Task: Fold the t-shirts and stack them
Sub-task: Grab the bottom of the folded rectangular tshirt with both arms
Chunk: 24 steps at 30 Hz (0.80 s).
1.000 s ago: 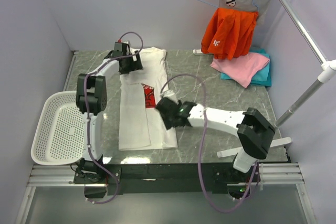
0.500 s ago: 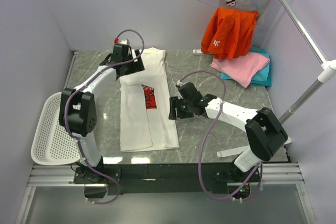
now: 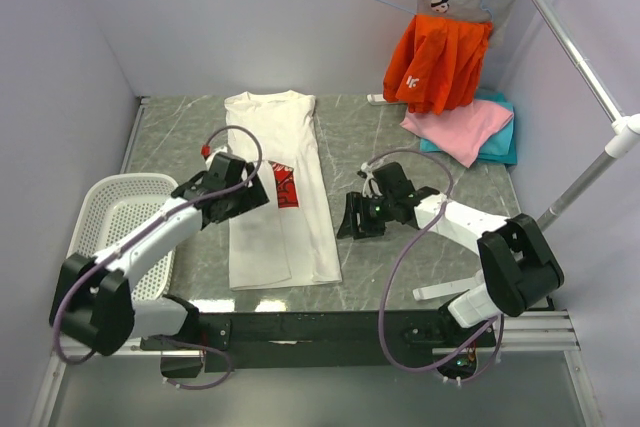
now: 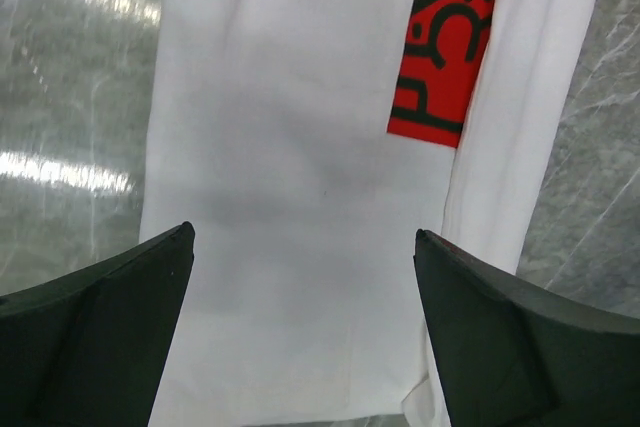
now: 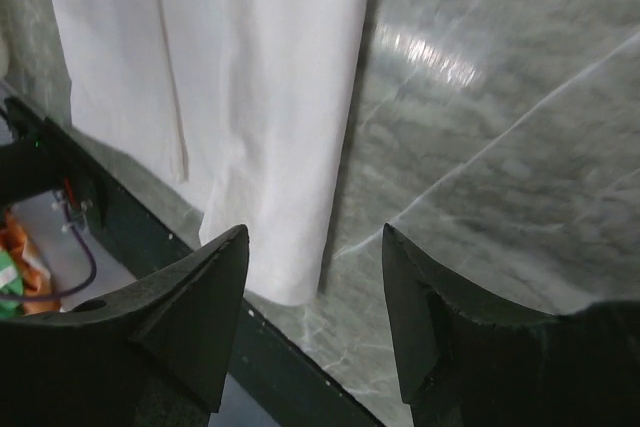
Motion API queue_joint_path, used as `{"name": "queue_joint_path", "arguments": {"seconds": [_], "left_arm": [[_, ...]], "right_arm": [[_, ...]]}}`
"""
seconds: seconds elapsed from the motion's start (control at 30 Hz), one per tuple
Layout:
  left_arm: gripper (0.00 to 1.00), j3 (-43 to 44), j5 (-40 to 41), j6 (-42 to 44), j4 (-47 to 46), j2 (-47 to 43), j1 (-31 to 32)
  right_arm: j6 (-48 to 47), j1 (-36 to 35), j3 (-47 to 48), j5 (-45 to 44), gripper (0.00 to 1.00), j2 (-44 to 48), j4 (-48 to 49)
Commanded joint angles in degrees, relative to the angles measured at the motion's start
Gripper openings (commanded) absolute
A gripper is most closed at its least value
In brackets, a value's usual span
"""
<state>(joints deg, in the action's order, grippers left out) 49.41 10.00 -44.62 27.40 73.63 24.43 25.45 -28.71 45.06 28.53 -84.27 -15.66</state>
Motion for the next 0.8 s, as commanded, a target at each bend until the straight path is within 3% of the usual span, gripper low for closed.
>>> {"name": "queue_joint_path", "arguments": {"seconds": [0.0, 0.1, 0.3, 0.47, 0.77], "left_arm": [[0.97, -4.1, 5.1, -9.2, 7.0, -6.6, 3.1], [0.97, -7.2, 6.3, -14.2, 13.4, -10.7, 5.2], [0.97, -14.0, 5.6, -22.5, 17.1, -18.3, 8.9], [0.97, -14.3, 8.3, -32.4, 23.4, -15.0, 9.9], [0.97, -18.6, 3.6, -36.4, 23.2, -13.7, 12.0]], "right_arm": [[-0.2, 0.2, -3.6, 6.1, 0.62, 3.2, 1.9], [-0.2, 0.4, -5.3, 6.6, 0.62, 4.2, 1.7], [0.5, 0.4, -7.6, 5.7, 0.63, 5.6, 2.3], [1.3, 0.3, -8.4, 7.5, 0.63, 4.6, 3.4], [1.6, -0.1, -9.9, 11.8, 0.61, 3.1, 4.5]]}}
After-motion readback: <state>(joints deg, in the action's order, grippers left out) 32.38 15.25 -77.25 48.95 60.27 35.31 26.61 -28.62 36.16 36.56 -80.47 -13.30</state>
